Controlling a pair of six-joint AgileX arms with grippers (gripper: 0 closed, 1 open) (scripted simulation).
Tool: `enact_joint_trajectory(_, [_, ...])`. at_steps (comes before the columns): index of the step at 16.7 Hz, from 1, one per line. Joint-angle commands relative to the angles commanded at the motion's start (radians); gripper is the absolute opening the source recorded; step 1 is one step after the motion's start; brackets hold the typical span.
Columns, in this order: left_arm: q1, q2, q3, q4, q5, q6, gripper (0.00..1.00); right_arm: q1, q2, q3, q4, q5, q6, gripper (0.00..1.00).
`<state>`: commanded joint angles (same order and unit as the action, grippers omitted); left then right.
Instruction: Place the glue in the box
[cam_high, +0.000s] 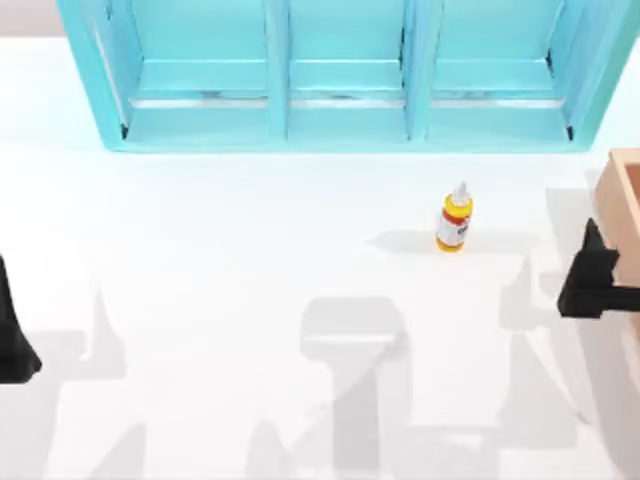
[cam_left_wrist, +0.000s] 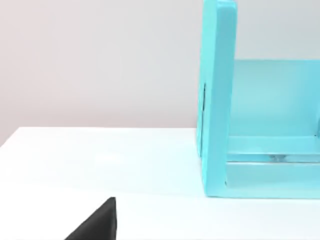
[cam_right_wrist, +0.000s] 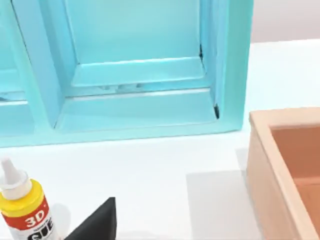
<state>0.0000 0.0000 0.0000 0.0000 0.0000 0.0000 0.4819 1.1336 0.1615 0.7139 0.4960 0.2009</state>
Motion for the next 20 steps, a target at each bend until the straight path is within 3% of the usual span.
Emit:
enact_joint_trajectory(10, [0.0,0.0,0.0,0.0,0.0,0.0,1.0,0.308,0.879,0.201,0.654,0.292,-0.009,1.0])
enact_joint_trajectory(15, [0.0,0.0,0.0,0.0,0.0,0.0,1.0,0.355,1.121,0.294,0.88,0.353,-0.056,1.0])
enact_joint_trajectory(20, [0.0,0.0,0.0,0.0,0.0,0.0,1.0,0.363,1.233,0.339,0.986,0.38,-0.084,1.0])
